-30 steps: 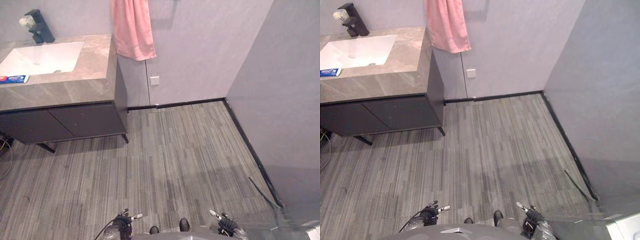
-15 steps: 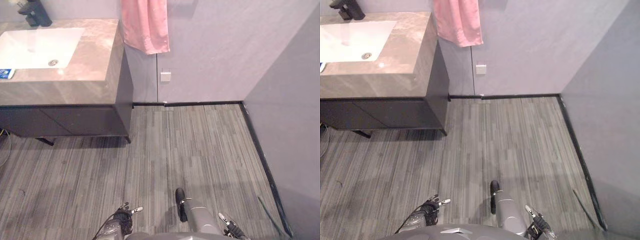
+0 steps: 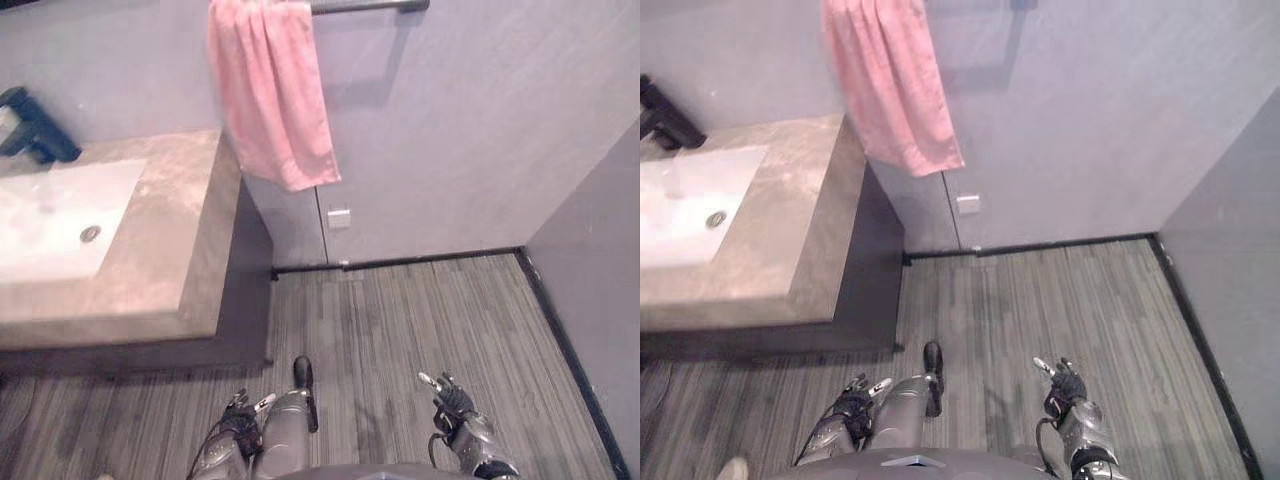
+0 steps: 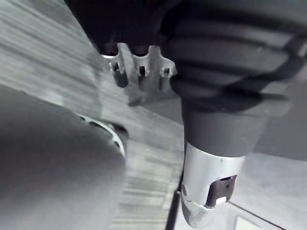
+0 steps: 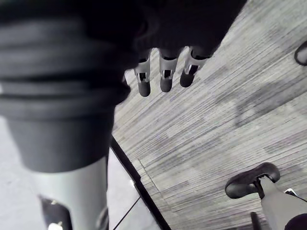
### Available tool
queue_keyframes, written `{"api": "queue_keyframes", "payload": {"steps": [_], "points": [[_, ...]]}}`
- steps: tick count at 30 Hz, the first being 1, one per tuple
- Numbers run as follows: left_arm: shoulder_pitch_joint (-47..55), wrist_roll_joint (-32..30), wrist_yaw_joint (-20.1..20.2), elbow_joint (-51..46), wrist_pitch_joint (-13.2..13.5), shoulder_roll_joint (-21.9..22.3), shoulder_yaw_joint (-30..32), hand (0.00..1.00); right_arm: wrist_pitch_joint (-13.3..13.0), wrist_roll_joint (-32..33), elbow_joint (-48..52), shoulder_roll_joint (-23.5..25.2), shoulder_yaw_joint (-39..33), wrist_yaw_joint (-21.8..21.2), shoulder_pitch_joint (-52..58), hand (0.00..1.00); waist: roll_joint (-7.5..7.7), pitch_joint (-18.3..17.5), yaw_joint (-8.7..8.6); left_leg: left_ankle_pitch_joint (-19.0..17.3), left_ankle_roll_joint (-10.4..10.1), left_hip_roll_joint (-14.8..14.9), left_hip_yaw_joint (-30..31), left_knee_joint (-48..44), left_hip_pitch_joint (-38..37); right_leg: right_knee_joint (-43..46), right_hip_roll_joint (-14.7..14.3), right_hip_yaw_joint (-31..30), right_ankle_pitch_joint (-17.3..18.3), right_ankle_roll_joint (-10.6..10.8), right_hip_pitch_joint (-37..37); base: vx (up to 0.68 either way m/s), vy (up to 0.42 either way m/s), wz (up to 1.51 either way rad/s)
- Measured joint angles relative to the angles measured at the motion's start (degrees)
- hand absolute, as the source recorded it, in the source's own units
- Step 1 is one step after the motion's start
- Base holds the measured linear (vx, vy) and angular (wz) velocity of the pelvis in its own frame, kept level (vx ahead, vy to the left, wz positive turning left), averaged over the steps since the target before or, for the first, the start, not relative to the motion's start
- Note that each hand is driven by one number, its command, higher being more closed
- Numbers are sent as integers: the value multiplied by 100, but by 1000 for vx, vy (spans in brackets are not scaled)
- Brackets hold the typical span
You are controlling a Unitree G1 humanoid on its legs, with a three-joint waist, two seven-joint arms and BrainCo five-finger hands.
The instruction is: Organize washtable
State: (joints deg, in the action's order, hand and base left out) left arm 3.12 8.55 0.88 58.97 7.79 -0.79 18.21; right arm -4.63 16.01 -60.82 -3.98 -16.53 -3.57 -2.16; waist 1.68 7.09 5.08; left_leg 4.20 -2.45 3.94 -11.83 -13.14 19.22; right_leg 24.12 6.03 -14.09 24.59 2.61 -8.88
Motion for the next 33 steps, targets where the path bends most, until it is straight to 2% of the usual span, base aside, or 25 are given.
{"api": "queue_keyframes", "payload": {"steps": [1, 2, 3, 4, 5, 6, 7, 8, 9, 10, 11, 12, 13, 15, 16, 18, 23, 25, 26, 28, 30, 31, 33], "points": [[-10, -3, 3, 41, -7, -25, -16, 0, 1, -42, -32, 33, -41, 4, 49, 0, 125, -34, -20, 73, 109, -182, 30, 12, -116, 565, 100, -72, -84, 149, 175, 662, 361, -11], [-46, -59, 28, 144, -26, -248, -265, 0, 17, -144, -211, 91, -169, -29, 129, 0, 339, -100, -220, -154, 293, -522, -1, 45, -478, 1931, 178, -175, -949, 714, 590, 492, 281, 44], [-58, -112, 84, 186, -34, -333, -452, 0, 40, -147, -326, 92, -198, -43, 153, 0, 368, -92, -335, -257, 403, -577, 100, 97, -689, 2587, 113, -188, -1511, 937, 789, 446, 242, 59], [-76, -113, 78, 220, -57, -368, -542, 0, 34, -147, -405, 88, -219, -61, 173, 0, 367, -85, -372, -293, 442, -587, 140, 139, -823, 2932, 47, -156, -1528, 948, 944, 358, 119, 58], [-3, 63, 75, 221, 44, -356, -454, 0, 35, -146, -450, 149, -232, -89, 116, 0, 307, -29, -405, -290, 447, -450, 276, 328, -1046, 3236, -183, 93, -1341, 630, 1336, 386, 86, 37], [-47, 141, 80, 149, 29, -348, -507, 0, 39, -146, -455, 155, -225, -100, 109, 0, 219, 55, -261, -288, 441, -348, 238, 607, -1376, 3211, -141, 330, -1187, 477, 1553, 419, 55, 22], [-77, 103, 67, 181, -31, -378, -632, 0, 35, -145, -459, 151, -223, -102, 54, 0, 134, 104, -202, -287, 436, -288, 159, 901, -1766, 2988, 40, 532, -1040, 374, 1698, 325, 43, -14], [-67, 55, 73, 203, -75, -379, -843, 0, 26, -143, -462, 146, -210, -123, -9, 0, 79, 125, -230, -322, 386, -252, 85, 1107, -2119, 2557, 240, 725, -973, 300, 1773, 130, 4, -31], [-48, -19, 70, 220, -89, -436, -1056, 0, -3, -141, -456, 146, -204, -134, -57, 0, 11, 94, -278, -479, 225, -186, 9, 1238, -2390, 1668, 390, 901, -1001, 352, 1866, -143, -23, -36], [-67, -18, 63, 219, -85, -484, -1199, 0, -10, -140, -454, 147, -197, -140, -78, 0, 33, 72, -299, -700, 158, -181, -35, 1251, -2526, 500, 485, 932, -1218, 455, 1923, -301, -60, -29], [-77, -19, 62, 216, -83, -520, -1246, 0, 2, -140, -471, 147, -179, -138, -79, 0, 75, 64, -309, -747, 103, -208, -28, 1258, -2586, -90, 498, 936, -1478, 440, 1939, -297, -167, -5], [-105, -17, 38, 250, -79, -566, -1323, 0, 9, -141, -519, 110, -118, -139, -19, 0, 220, 18, -393, -788, 5, -291, 47, 1303, -2671, -634, 490, 864, -2150, 580, 1963, -14, -219, 12], [-118, -18, 28, 360, -68, -416, -1385, 0, 12, -141, -668, -62, -144, -134, 58, 0, -2, -52, -466, -770, -55, -142, 179, 1420, -2710, -765, 309, 957, -2105, 502, 1906, 126, -212, 8], [-120, -19, 33, 437, -64, -275, -1360, 0, 29, -139, -728, -197, -222, -116, 112, 0, -253, 29, -487, -795, -233, 62, 194, 1437, -2778, -745, 111, 1011, -2026, 403, 1884, 254, -155, -13], [-121, -23, 32, 453, -63, -249, -1325, 0, 38, -141, -735, -260, -237, -112, 189, 0, -310, 24, -489, -802, -271, 168, 256, 1442, -2792, -745, -4, 1031, -1998, 354, 1872, 224, -148, -13], [-117, -59, 29, 461, -61, -245, -1127, 0, 37, -145, -735, -289, -251, -117, 196, 0, -346, 5, -485, -798, -283, 311, 320, 1437, -2848, -825, -143, 1072, -1978, 311, 1785, 197, -111, -4], [-92, -210, 32, 632, -81, -336, -897, 0, 29, -148, -741, -285, -267, -131, 256, 0, -169, -37, -496, -786, -323, 426, 592, 1301, -2833, -1166, -162, 1373, -1952, 266, 1408, 142, -32, 26], [-80, -241, 30, 632, -98, -386, -865, 0, 23, -153, -740, -277, -194, -142, 253, 0, -155, -39, -473, -886, -474, 426, 615, 988, -2717, -1169, -119, 1446, -1918, 218, 1326, 46, 8, 26], [-84, -248, 20, 613, -96, -425, -864, 0, 23, -154, -744, -231, -116, -143, 275, 0, -102, -25, -477, -932, -532, 385, 697, 500, -2497, -1160, -32, 1515, -1879, 185, 1234, -31, -19, 35], [-100, -247, 1, 552, -95, -435, -927, 0, 22, -153, -744, -175, -69, -143, 305, 0, -25, -6, -476, -936, -531, 329, 785, -178, -2187, -1142, 62, 1579, -1809, 170, 1141, -73, -42, 31], [-7, -194, -33, 37, -87, -413, -1268, 0, 4, -143, -694, -199, 185, -126, 328, 0, -45, 72, -447, -933, -527, 349, 930, -1379, -1684, -955, 80, 1613, -1625, 113, 1073, -139, -77, 16], [66, -131, -38, -165, -88, -397, -1458, 0, -7, -143, -634, -219, 303, -104, 344, 0, -66, 81, -436, -929, -528, 358, 974, -1575, -1586, -877, 70, 1610, -1568, 120, 1089, -167, -71, 3], [434, 34, -18, -1206, -29, -389, -2095, 0, -27, -143, -149, -290, 590, -20, 488, 0, -178, 88, -398, -927, -528, 393, 976, -1682, -1506, -724, 41, 1475, -1449, 97, 1194, -100, -17, -23]]}}
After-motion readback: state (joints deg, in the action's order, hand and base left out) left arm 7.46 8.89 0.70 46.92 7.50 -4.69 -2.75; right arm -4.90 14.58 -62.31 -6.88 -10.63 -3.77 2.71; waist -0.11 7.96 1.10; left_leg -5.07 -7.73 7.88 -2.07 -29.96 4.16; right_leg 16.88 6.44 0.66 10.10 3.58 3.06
